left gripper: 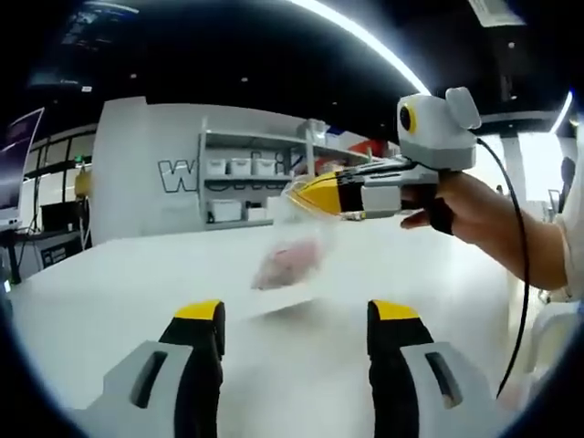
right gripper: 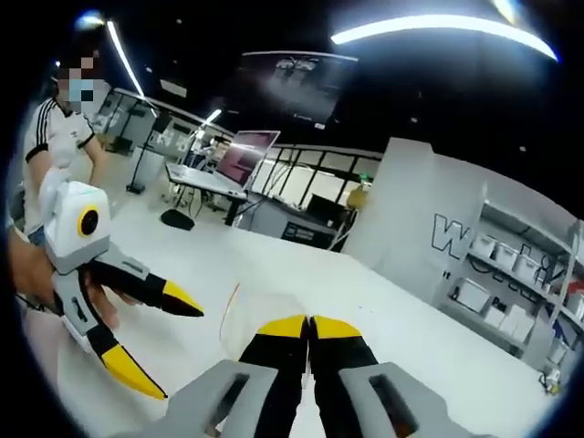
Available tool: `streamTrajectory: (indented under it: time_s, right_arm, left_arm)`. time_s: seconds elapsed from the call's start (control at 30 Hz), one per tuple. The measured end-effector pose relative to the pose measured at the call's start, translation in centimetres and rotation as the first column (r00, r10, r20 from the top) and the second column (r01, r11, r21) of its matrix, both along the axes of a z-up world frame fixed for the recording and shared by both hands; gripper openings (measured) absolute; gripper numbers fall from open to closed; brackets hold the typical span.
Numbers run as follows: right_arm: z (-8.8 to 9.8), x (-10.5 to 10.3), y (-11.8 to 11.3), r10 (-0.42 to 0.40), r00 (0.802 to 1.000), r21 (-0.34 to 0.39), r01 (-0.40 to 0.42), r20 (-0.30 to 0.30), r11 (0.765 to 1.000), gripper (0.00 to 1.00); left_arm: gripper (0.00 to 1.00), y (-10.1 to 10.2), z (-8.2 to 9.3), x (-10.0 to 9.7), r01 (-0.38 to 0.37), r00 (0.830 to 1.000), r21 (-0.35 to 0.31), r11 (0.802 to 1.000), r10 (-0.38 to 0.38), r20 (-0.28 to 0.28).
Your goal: Open the resealable bag by pulling the two sides of the seal apart until the entire bag opening is separated and visibly accessible.
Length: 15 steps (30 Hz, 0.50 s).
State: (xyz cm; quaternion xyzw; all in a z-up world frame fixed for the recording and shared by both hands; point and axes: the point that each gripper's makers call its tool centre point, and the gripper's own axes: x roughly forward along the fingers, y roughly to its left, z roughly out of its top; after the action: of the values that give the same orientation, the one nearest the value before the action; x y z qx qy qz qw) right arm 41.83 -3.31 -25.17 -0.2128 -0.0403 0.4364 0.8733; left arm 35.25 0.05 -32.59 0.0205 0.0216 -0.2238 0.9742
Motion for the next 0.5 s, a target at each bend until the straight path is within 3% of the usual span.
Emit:
streamTrajectory:
  time_s: [0.5]
  right_arm:
    - [-0.1, 1.7, 0.1, -0.010, 1.000, -0.011, 0.010, -0.004, 1.000, 0.00]
  left_arm:
    - [0.62, 0.2, -0.1, 0.0, -0.008, 1.000, -0.004, 1.000, 0.008, 0.001]
